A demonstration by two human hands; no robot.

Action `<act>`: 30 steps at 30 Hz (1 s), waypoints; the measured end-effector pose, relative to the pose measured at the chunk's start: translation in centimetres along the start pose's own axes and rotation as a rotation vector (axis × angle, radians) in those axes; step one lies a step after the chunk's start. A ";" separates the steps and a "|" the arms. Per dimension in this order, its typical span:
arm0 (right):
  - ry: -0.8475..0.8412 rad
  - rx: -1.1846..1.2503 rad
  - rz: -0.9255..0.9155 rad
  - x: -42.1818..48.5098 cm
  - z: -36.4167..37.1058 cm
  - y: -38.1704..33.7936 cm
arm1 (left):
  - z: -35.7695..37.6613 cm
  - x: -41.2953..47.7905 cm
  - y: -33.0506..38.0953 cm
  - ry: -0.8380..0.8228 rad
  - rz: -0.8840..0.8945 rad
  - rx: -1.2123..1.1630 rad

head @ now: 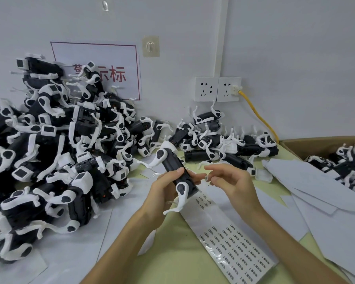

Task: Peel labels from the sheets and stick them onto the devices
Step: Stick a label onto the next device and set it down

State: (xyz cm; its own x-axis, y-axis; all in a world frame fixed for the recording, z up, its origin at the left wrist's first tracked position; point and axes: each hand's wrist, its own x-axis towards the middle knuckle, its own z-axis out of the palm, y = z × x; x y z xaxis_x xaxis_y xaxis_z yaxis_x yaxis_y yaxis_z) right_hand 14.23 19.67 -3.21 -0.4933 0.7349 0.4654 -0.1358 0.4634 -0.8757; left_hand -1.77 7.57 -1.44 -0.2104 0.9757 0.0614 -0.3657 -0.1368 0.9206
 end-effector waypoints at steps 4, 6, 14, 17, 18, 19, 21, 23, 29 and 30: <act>0.031 -0.025 -0.015 0.0 0.2 0.0 | -0.1 0.1 0.0 -0.015 0.002 0.010; 0.043 -0.025 0.005 0.0 0.3 0.1 | 0.0 0.0 0.1 -0.028 0.000 0.003; 0.118 -0.115 -0.022 -0.2 0.3 -0.1 | 0.3 -0.1 0.1 -0.035 0.004 0.016; 0.130 -0.180 -0.056 -0.3 0.4 -0.1 | 0.3 0.0 -0.1 -0.026 0.012 0.051; 0.134 -0.188 -0.054 -0.3 0.4 -0.2 | 0.2 0.0 -0.2 -0.022 0.016 0.058; 0.138 -0.193 -0.048 -0.4 0.4 -0.1 | 0.2 0.0 -0.2 -0.015 0.020 0.060; 0.145 -0.216 -0.043 -0.4 0.4 -0.1 | 0.2 0.1 -0.2 -0.001 0.026 0.063; 0.146 -0.247 -0.061 -0.6 0.5 -0.3 | 0.2 0.1 -0.2 0.010 0.022 0.062; 0.128 -0.297 -0.138 -0.8 0.7 -0.4 | 0.0 0.4 -0.6 0.043 0.017 0.143; 0.126 -0.288 -0.146 -0.9 0.8 -0.4 | -0.1 0.5 -0.7 0.054 0.023 0.169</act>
State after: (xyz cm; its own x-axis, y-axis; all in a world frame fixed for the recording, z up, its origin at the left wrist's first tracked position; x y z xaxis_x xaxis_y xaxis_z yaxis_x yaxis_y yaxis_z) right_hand 14.03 18.46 -3.33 -0.3737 0.6975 0.6114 0.0594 0.6758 -0.7347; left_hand -1.71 8.11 -2.10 -0.2672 0.9613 0.0669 -0.2038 -0.1242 0.9711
